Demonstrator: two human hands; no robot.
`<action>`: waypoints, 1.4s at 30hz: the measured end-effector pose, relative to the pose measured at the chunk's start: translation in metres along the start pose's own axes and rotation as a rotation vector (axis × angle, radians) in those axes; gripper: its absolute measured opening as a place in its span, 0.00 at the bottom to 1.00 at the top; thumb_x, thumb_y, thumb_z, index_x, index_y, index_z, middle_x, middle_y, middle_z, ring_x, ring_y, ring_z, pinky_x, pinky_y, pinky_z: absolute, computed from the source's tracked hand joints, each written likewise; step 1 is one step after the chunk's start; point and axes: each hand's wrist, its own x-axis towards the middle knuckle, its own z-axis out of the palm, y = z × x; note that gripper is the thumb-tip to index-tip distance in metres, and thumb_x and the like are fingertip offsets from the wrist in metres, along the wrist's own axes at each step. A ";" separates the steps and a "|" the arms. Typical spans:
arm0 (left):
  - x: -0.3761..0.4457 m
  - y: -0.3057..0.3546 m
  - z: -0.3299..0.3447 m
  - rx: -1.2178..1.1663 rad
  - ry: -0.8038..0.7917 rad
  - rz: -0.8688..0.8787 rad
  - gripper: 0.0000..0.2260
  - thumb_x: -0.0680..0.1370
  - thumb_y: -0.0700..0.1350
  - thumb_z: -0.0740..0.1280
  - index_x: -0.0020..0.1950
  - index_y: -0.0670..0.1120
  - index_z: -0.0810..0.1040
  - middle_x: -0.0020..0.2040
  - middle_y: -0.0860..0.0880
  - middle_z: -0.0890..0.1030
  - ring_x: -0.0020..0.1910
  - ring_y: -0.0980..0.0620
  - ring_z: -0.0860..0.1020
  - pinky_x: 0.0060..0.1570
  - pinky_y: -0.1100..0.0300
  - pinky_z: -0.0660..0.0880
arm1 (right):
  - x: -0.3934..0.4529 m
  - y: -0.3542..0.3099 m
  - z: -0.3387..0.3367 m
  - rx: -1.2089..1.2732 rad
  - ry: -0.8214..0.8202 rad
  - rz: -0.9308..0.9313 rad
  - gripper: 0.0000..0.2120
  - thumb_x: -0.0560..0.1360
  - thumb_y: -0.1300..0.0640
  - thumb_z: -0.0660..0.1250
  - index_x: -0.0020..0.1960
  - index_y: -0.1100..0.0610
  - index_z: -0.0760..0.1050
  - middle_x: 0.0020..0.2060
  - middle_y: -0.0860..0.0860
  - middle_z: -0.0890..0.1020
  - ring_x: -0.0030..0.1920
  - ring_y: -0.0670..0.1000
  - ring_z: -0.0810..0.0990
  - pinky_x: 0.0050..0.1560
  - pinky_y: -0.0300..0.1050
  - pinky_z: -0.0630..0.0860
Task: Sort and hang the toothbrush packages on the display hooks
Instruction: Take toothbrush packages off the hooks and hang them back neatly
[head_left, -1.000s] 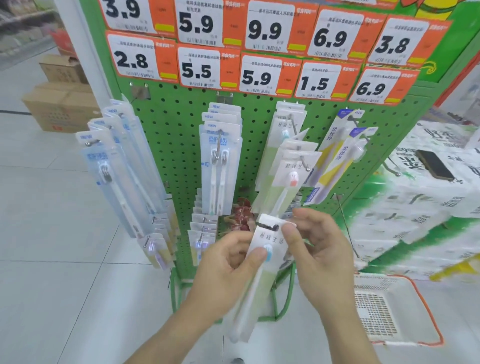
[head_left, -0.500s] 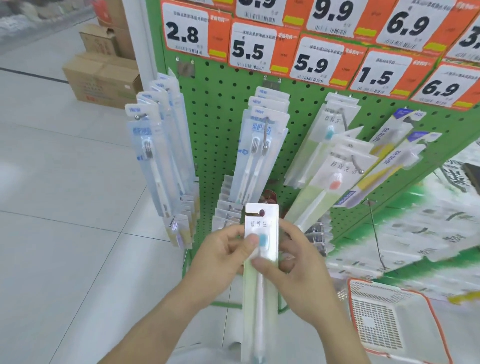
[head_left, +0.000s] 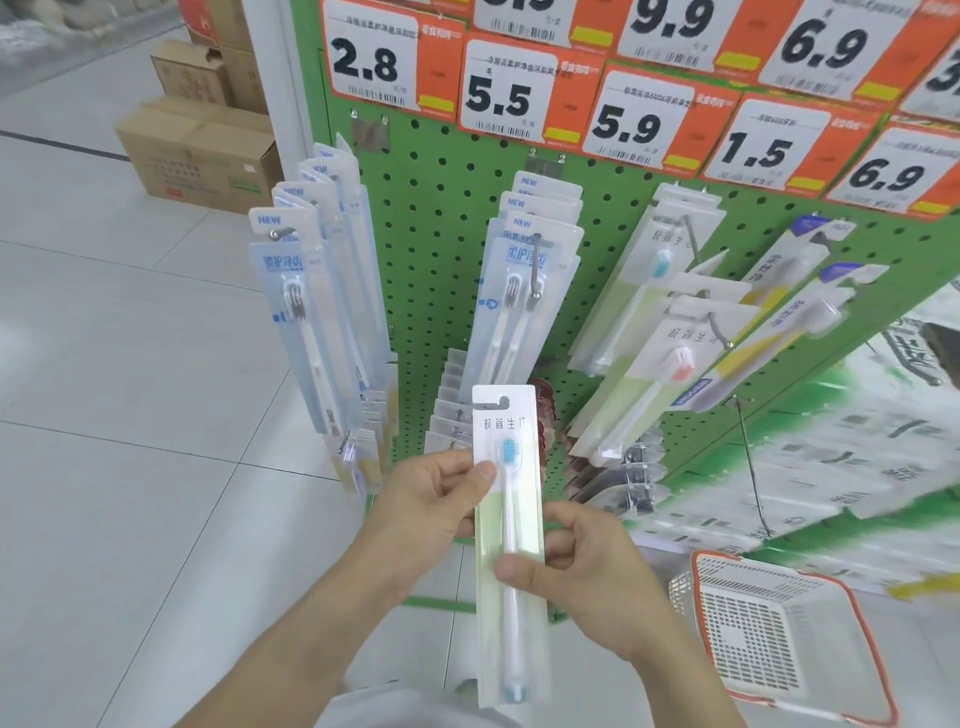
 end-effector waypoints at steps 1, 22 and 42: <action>0.000 0.000 -0.001 0.010 -0.022 -0.011 0.11 0.82 0.43 0.64 0.59 0.41 0.82 0.51 0.42 0.87 0.51 0.42 0.86 0.54 0.49 0.82 | 0.000 0.001 0.000 0.016 -0.006 -0.004 0.16 0.69 0.55 0.80 0.55 0.55 0.82 0.39 0.52 0.88 0.34 0.48 0.80 0.38 0.42 0.73; -0.008 -0.011 -0.005 -0.188 0.201 -0.016 0.06 0.79 0.36 0.69 0.54 0.38 0.84 0.46 0.41 0.87 0.45 0.43 0.86 0.44 0.56 0.84 | -0.012 0.017 -0.007 0.222 -0.156 0.038 0.14 0.77 0.47 0.67 0.51 0.56 0.84 0.42 0.62 0.85 0.39 0.57 0.83 0.42 0.50 0.82; -0.015 -0.012 -0.012 -0.181 0.228 -0.016 0.06 0.78 0.37 0.70 0.53 0.40 0.84 0.45 0.43 0.87 0.43 0.45 0.87 0.44 0.56 0.84 | -0.013 0.026 -0.001 0.174 -0.241 0.034 0.06 0.76 0.58 0.72 0.53 0.55 0.82 0.47 0.62 0.86 0.46 0.55 0.83 0.44 0.52 0.84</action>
